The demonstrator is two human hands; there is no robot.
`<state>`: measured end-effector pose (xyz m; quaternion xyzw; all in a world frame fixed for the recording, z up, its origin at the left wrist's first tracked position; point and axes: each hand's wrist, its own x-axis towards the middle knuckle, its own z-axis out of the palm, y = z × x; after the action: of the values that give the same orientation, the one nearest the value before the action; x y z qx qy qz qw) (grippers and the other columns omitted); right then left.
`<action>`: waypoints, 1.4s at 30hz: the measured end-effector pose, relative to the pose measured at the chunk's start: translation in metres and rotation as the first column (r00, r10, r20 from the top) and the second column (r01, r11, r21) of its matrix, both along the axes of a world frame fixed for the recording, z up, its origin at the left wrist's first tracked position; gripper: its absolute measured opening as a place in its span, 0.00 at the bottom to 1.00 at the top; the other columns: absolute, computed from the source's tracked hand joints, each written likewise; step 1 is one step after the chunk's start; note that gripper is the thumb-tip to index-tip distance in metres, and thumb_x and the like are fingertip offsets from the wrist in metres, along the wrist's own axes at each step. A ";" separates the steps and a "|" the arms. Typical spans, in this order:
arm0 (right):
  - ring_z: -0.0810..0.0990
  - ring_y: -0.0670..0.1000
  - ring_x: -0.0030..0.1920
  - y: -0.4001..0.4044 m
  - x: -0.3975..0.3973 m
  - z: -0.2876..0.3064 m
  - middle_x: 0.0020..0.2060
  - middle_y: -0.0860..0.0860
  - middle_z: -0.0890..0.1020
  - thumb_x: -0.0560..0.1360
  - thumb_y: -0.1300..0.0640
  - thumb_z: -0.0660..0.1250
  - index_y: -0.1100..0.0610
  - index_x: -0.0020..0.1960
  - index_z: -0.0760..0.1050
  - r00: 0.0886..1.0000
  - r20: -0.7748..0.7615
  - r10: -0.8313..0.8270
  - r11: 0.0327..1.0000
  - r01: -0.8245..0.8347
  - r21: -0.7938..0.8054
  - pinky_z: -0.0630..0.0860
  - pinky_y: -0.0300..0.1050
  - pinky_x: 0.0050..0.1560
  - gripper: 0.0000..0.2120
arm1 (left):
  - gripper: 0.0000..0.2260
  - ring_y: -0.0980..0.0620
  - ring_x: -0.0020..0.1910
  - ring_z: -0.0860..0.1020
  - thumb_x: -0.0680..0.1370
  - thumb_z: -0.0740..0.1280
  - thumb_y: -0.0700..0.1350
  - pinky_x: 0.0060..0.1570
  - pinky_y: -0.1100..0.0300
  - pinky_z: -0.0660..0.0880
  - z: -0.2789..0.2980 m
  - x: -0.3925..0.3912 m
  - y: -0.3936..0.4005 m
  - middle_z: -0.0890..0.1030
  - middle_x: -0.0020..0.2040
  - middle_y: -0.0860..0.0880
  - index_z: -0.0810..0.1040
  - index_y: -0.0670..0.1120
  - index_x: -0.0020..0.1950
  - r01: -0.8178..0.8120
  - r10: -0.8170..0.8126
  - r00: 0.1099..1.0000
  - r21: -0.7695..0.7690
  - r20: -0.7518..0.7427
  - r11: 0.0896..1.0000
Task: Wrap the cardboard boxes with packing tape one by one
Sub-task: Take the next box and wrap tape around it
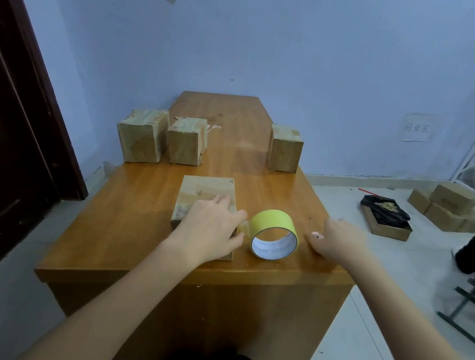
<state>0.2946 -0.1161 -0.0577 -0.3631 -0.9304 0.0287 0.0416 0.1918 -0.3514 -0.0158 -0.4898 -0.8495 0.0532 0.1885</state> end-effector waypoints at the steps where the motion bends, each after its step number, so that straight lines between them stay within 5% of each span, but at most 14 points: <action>1: 0.70 0.54 0.40 -0.001 0.001 -0.004 0.43 0.55 0.72 0.77 0.47 0.58 0.56 0.36 0.63 1.000 0.004 -0.011 1.000 0.011 -0.025 0.67 0.44 0.40 0.16 | 0.16 0.46 0.62 0.73 0.80 0.52 0.56 0.47 0.54 0.74 0.000 0.000 0.000 0.73 0.63 0.43 0.72 0.52 0.61 -0.002 0.002 1.000 -0.010 -0.015 1.000; 5: 0.67 0.50 0.33 -0.004 0.001 -0.010 0.36 0.52 0.69 0.77 0.51 0.59 0.59 0.39 0.65 0.994 -0.093 -0.052 0.992 0.040 -0.123 0.62 0.42 0.30 0.13 | 0.15 0.44 0.64 0.72 0.81 0.52 0.56 0.49 0.53 0.74 0.000 -0.002 0.002 0.71 0.66 0.41 0.71 0.51 0.61 -0.024 0.022 0.999 -0.073 -0.033 0.997; 9: 0.70 0.54 0.36 -0.009 0.000 -0.008 0.36 0.54 0.70 0.78 0.54 0.55 0.62 0.45 0.67 0.972 -0.224 -0.076 0.976 0.026 -0.217 0.63 0.45 0.34 0.11 | 0.21 0.45 0.64 0.72 0.78 0.50 0.64 0.49 0.53 0.73 0.003 -0.004 0.002 0.71 0.67 0.42 0.74 0.55 0.60 -0.006 0.007 1.000 -0.080 0.015 0.997; 13: 0.77 0.58 0.38 -0.021 -0.001 0.010 0.39 0.57 0.77 0.76 0.55 0.61 0.59 0.47 0.64 0.839 -0.542 -0.051 0.928 -0.161 -0.337 0.71 0.49 0.35 0.09 | 0.18 0.45 0.60 0.74 0.80 0.50 0.60 0.45 0.55 0.73 0.002 -0.002 0.003 0.74 0.63 0.43 0.77 0.56 0.55 0.005 -0.006 1.000 -0.030 -0.012 1.000; 16: 0.78 0.52 0.31 -0.037 -0.001 0.028 0.38 0.54 0.77 0.76 0.54 0.63 0.55 0.49 0.61 0.755 -0.653 -0.056 0.863 -0.293 -0.412 0.73 0.44 0.26 0.11 | 0.14 0.45 0.61 0.74 0.80 0.54 0.57 0.44 0.55 0.73 -0.001 -0.003 0.004 0.74 0.64 0.43 0.76 0.55 0.56 0.010 -0.011 0.999 -0.037 -0.033 0.999; 23: 0.76 0.43 0.32 -0.076 -0.004 0.053 0.39 0.52 0.75 0.78 0.55 0.58 0.55 0.47 0.69 0.806 -0.589 0.059 0.702 -0.453 -0.549 0.73 0.35 0.28 0.04 | 0.15 0.45 0.60 0.74 0.77 0.60 0.56 0.48 0.54 0.76 0.001 -0.002 0.001 0.73 0.63 0.43 0.71 0.52 0.62 0.019 -0.020 0.999 -0.054 -0.025 0.998; 27: 0.77 0.47 0.37 -0.088 -0.003 0.057 0.44 0.51 0.80 0.80 0.56 0.57 0.56 0.58 0.68 0.808 -0.588 0.030 0.611 -0.481 -0.629 0.74 0.37 0.32 0.08 | 0.17 0.47 0.52 0.75 0.76 0.62 0.56 0.42 0.57 0.74 0.003 0.004 0.005 0.73 0.57 0.45 0.71 0.49 0.61 0.016 -0.019 0.998 -0.040 -0.059 0.999; 33: 0.70 0.46 0.32 -0.096 -0.006 0.057 0.38 0.50 0.79 0.81 0.54 0.57 0.56 0.58 0.68 0.796 -0.605 -0.011 0.635 -0.462 -0.619 0.69 0.36 0.27 0.09 | 0.21 0.48 0.55 0.74 0.77 0.61 0.57 0.42 0.59 0.73 0.000 0.006 0.007 0.73 0.59 0.45 0.68 0.47 0.66 -0.004 0.004 0.994 -0.005 -0.110 1.000; 37: 0.69 0.47 0.32 -0.100 -0.007 0.053 0.36 0.51 0.77 0.81 0.52 0.56 0.58 0.55 0.70 0.809 -0.588 -0.014 0.667 -0.431 -0.608 0.66 0.37 0.26 0.10 | 0.34 0.49 0.62 0.71 0.76 0.60 0.60 0.46 0.59 0.73 -0.001 0.000 0.006 0.70 0.66 0.46 0.53 0.46 0.76 -0.011 0.014 0.998 0.045 -0.068 0.999; 42: 0.71 0.52 0.38 -0.109 -0.008 0.049 0.35 0.50 0.72 0.80 0.52 0.59 0.66 0.47 0.69 0.809 -0.586 0.048 0.756 -0.412 -0.508 0.67 0.45 0.38 0.16 | 0.28 0.53 0.64 0.69 0.73 0.63 0.60 0.54 0.60 0.67 0.001 -0.015 -0.008 0.71 0.67 0.53 0.66 0.50 0.69 0.003 -0.016 0.996 0.149 0.086 0.989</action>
<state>0.2862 -0.2256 -0.0092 -0.2103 -0.8575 0.4349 0.1771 0.1773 -0.3594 -0.0150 -0.4804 -0.8561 -0.0329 0.1875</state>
